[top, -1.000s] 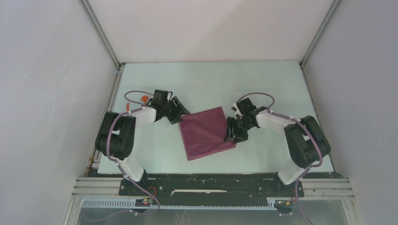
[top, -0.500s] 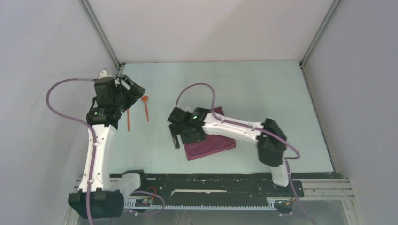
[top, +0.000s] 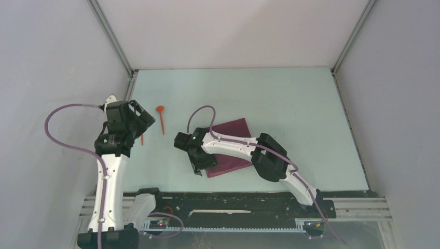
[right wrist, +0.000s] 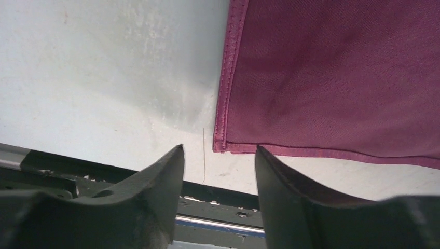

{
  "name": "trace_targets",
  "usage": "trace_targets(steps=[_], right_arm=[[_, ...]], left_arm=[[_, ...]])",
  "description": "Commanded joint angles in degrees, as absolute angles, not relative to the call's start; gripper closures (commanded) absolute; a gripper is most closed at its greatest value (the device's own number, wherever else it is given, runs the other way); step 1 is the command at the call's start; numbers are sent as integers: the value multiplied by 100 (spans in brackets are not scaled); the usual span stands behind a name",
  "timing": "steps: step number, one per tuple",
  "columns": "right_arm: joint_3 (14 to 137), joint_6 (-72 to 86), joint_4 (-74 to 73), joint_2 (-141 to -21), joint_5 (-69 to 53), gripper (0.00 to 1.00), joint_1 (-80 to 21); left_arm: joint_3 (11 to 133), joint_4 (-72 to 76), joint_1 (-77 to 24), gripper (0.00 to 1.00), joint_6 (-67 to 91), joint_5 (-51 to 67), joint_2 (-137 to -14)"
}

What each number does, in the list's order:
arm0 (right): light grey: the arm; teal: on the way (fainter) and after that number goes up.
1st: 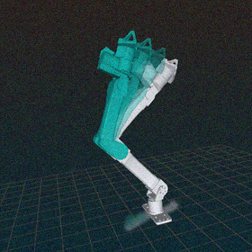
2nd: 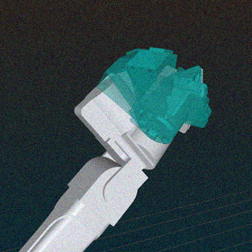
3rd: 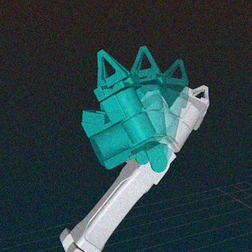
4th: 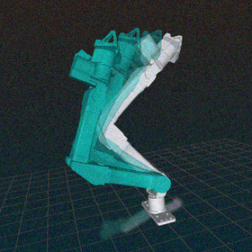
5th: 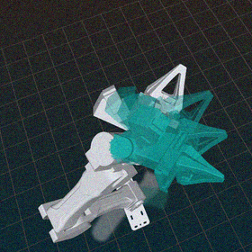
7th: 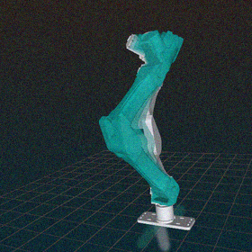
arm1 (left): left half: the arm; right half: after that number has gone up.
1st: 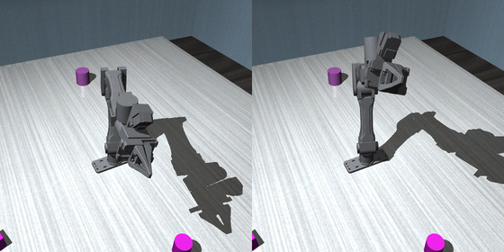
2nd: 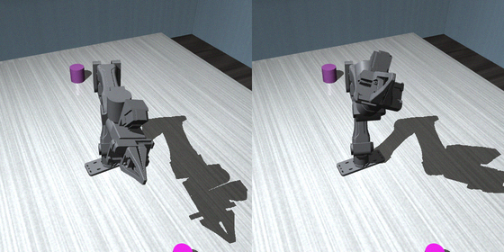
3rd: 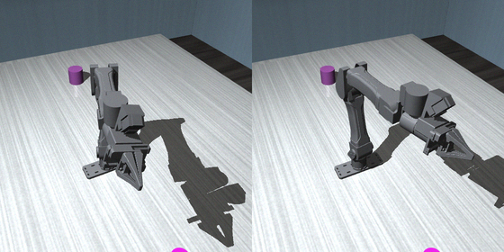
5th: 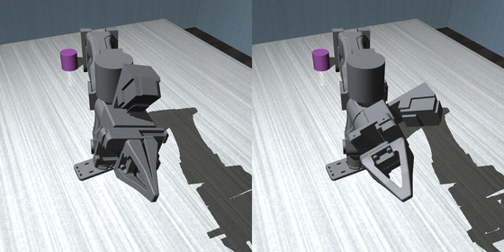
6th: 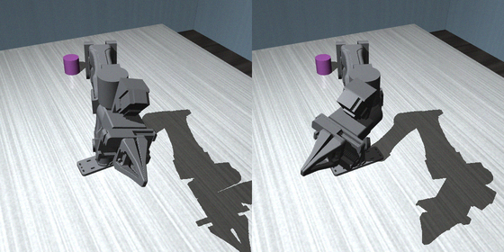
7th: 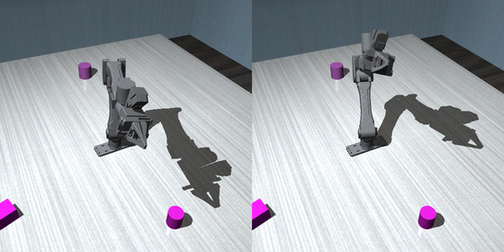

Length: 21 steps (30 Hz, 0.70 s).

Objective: Fold the napkin into a case and place the utensils inside
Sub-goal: Fold the lower triangle-folded napkin at the center of the board.

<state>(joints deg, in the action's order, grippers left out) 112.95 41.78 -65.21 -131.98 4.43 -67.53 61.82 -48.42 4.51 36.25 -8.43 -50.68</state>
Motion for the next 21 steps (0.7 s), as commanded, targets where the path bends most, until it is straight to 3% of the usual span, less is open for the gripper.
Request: trace_targets(steps=[1,3,9,12,21], right_arm=[[11444,4265,-6725,-13324,431,43,-6718],[11368,4265,-6664,-13345,401,46,-6701],[11109,4251,-6492,-13389,363,42,-6626],[10772,4266,-6322,-13382,355,44,-6594],[10352,4198,-5983,-13385,641,77,-6511]], left_arm=[[6064,-4784,449,17,3471,-794,-5052],[6049,-4790,448,17,3448,-796,-5062],[6024,-4756,449,17,3437,-832,-5049],[5985,-4738,449,17,3437,-789,-5081],[5939,-4738,452,17,3439,-718,-5071]])
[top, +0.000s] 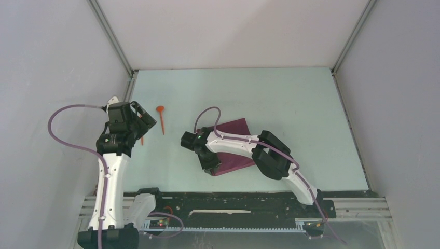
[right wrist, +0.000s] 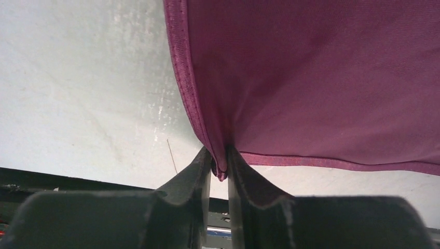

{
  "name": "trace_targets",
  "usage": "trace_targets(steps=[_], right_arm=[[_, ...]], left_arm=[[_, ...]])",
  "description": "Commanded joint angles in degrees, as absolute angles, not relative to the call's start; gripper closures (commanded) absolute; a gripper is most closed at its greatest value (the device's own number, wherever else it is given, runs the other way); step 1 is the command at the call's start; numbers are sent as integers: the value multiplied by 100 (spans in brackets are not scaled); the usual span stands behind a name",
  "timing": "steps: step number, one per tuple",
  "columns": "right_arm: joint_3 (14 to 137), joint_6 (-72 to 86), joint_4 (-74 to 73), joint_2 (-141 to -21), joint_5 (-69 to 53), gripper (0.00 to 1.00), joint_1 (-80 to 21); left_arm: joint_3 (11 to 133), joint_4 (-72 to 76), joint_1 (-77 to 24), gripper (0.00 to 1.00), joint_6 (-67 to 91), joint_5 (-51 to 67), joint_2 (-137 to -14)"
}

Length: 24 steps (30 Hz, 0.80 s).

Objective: Fold the napkin into a case and place the utensils inside
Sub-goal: Fold the lower triangle-folded napkin at the center of the board.

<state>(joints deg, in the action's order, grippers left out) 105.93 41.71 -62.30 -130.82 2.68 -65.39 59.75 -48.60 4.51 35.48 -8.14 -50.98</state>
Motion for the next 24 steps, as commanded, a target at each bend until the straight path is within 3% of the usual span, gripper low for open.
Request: trace_targets(steps=[1,4,5,8,14,21,24], right_arm=[[10382,4173,-6010,-13387,666,80,-6505],[10521,4036,-6019,-13250,684,98,-6477],[10522,3928,-5937,-13119,629,100,-6473],[10138,3584,-5260,-12391,206,100,-6381],[8059,3510,-3005,-10995,-1912,100,-5677],[6268,3973,-893,-10062,-3599,100,-4800],[6086,3903,-821,-9972,-3587,100,-4619]], left_arm=[[5915,-4726,448,17,3441,-697,-5078],[5723,-4528,444,17,3389,-383,-5129],[5621,-4424,450,17,3334,-160,-5171],[5224,-4009,449,16,3169,793,-5393],[4110,-2242,485,16,3906,3122,-5979],[2534,1010,501,12,5947,3532,-6621],[2460,1343,493,12,6061,3453,-7100]])
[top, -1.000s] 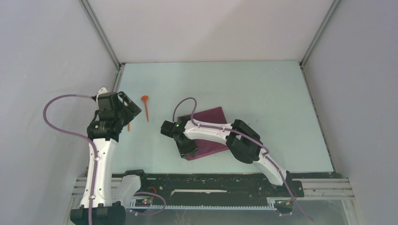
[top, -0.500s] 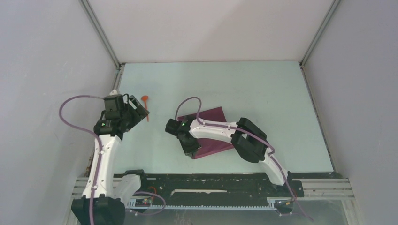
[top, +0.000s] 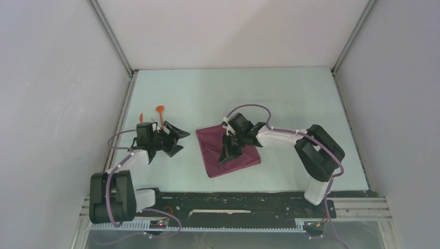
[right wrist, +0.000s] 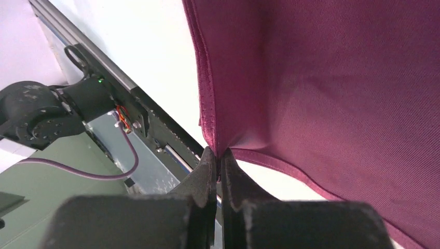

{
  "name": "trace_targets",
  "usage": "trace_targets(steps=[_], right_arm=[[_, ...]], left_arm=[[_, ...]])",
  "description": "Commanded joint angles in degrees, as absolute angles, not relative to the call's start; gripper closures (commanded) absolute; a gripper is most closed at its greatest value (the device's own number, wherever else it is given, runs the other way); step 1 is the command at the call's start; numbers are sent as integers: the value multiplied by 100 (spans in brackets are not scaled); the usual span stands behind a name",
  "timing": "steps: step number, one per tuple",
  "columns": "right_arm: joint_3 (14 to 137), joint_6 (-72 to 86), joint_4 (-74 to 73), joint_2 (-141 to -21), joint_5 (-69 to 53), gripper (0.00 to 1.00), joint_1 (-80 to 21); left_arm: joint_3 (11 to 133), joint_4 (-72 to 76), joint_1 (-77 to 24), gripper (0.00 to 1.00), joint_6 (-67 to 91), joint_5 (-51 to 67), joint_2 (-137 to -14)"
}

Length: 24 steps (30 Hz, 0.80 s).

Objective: Fold the napkin into a case and place the utensils inside
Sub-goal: Fold the lower triangle-folded napkin at the center of the board.

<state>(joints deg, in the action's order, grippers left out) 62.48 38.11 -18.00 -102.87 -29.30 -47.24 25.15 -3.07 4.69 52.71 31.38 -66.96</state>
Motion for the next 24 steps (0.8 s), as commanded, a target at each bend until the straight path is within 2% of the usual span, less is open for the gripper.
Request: trace_targets(steps=[1,4,8,11,15,16,20,24], right_arm=[[6154,3844,-1003,-10021,-3509,100,-4638],[6459,3728,-1483,-10290,-3238,98,-4825],[7259,3431,-2693,-10654,-2151,85,-5247],[7897,3382,-3494,-11111,-1764,68,-5579],[8788,3327,-4717,-11448,-693,37,-6040],[9026,3315,-5015,-11522,-448,34,-6140],[9555,3427,-5515,-11788,161,30,-6445],[10163,3683,-5949,-12265,210,44,-6495]], left_arm=[[2480,1350,496,12,6056,3478,-7187],[2483,1145,496,12,5902,3333,-7077],[2642,387,498,12,5428,3063,-6455],[2858,-237,493,11,5042,2876,-6012],[3144,-802,490,11,4655,2774,-5584],[3207,-927,497,11,4528,2757,-5500],[3321,-1211,496,11,4274,2722,-5218],[3309,-1284,496,11,4153,2662,-5167]])
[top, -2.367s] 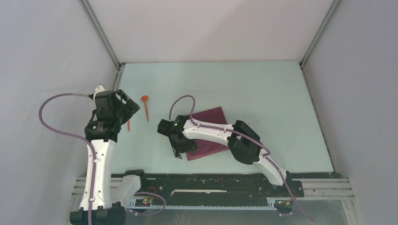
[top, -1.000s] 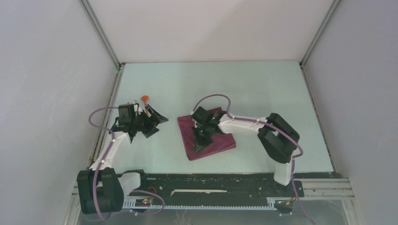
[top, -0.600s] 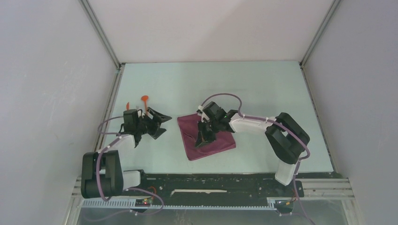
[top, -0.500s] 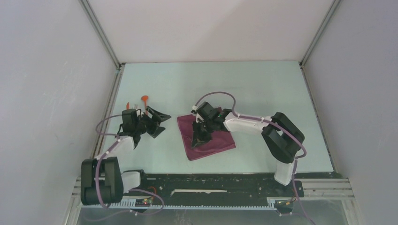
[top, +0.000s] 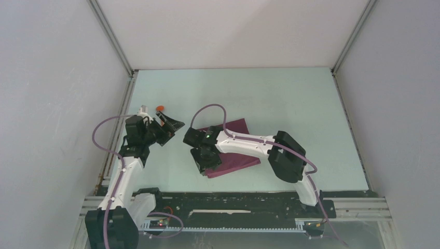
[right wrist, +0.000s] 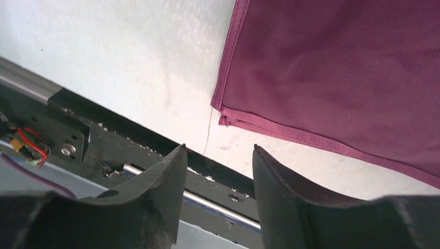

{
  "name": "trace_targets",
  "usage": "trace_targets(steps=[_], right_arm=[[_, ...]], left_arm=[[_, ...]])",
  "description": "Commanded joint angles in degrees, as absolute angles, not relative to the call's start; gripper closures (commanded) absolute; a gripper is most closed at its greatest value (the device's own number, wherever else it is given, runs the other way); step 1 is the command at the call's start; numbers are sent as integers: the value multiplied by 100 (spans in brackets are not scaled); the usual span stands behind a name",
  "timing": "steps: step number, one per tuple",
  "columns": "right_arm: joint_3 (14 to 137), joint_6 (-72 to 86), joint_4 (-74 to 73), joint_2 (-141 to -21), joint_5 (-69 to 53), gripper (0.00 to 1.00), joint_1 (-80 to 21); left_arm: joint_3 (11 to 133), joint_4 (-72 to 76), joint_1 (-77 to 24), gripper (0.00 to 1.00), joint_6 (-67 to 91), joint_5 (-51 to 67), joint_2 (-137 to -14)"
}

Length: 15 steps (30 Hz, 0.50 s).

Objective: Fold the napkin into a case and place the utensils inside
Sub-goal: Fold the lower triangle-folded napkin at the center of the board.

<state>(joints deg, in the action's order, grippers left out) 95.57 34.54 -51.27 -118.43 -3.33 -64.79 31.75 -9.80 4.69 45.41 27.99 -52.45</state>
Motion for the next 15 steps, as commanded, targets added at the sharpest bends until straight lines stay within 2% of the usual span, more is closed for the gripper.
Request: trace_targets(steps=[1,9,15], right_arm=[[10322,3721,-6070,-12388,273,44,-6518],[11036,3898,-6457,-13046,135,39,-6562],[11083,3933,-6448,-13195,62,38,-6575]], left_arm=[[3320,-1327,496,11,4127,2616,-5176],[3506,-1699,497,11,3894,2337,-5288],[3541,-1714,498,11,3872,2420,-5252]])
